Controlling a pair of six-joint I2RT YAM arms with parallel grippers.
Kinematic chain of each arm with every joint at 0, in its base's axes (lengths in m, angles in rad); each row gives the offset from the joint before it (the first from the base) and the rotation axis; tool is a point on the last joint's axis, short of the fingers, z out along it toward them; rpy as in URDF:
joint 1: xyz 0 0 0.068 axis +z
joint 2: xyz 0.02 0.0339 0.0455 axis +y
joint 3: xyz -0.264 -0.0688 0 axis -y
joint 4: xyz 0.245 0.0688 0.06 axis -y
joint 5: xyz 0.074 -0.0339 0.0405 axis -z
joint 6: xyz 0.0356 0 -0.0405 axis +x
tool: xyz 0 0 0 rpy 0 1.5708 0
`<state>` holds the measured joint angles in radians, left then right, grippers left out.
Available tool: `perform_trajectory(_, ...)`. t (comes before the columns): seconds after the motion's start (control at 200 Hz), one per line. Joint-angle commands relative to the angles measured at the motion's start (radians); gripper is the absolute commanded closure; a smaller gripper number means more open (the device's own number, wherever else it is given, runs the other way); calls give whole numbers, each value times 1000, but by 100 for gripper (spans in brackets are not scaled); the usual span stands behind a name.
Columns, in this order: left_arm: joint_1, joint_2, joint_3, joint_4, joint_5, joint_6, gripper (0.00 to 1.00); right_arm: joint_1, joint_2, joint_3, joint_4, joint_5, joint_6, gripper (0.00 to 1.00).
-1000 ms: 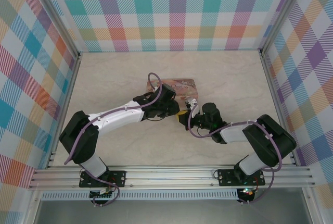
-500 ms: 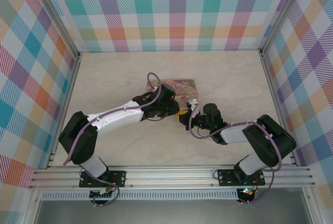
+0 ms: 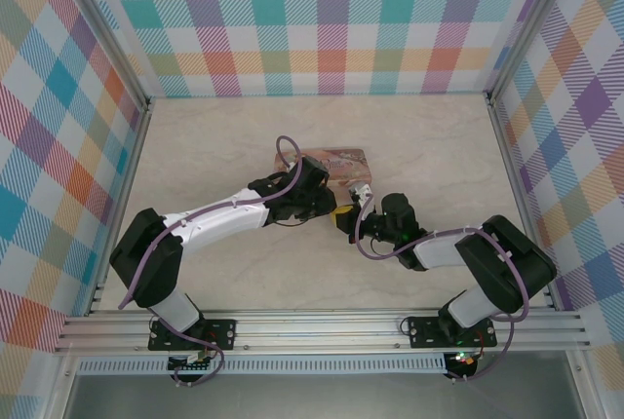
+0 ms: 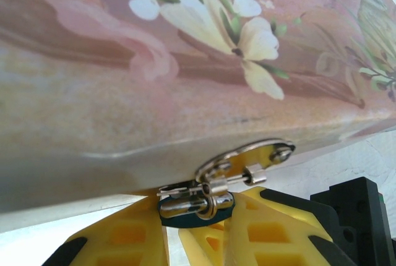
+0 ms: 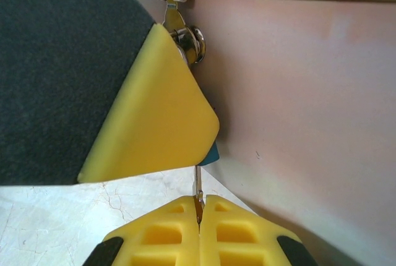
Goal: Unlock the padlock with the key
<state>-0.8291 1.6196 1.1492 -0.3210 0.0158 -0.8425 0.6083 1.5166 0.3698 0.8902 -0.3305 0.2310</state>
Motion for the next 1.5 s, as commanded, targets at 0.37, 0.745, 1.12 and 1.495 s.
perform_trajectory(0.37,-9,-67,10,3,73,-4,89,-56,-32,37,77,-99,-8,94)
perform_trajectory(0.745,-9,-69,11,14,97,-1,89,-64,-29,64,83,-130,0,94)
perform_trajectory(1.12,-9,-47,6,29,105,-3,89,-76,-15,86,132,-159,56,94)
perform_trajectory(1.495,-8,3,4,76,135,-19,89,-85,-15,109,150,-149,63,94)
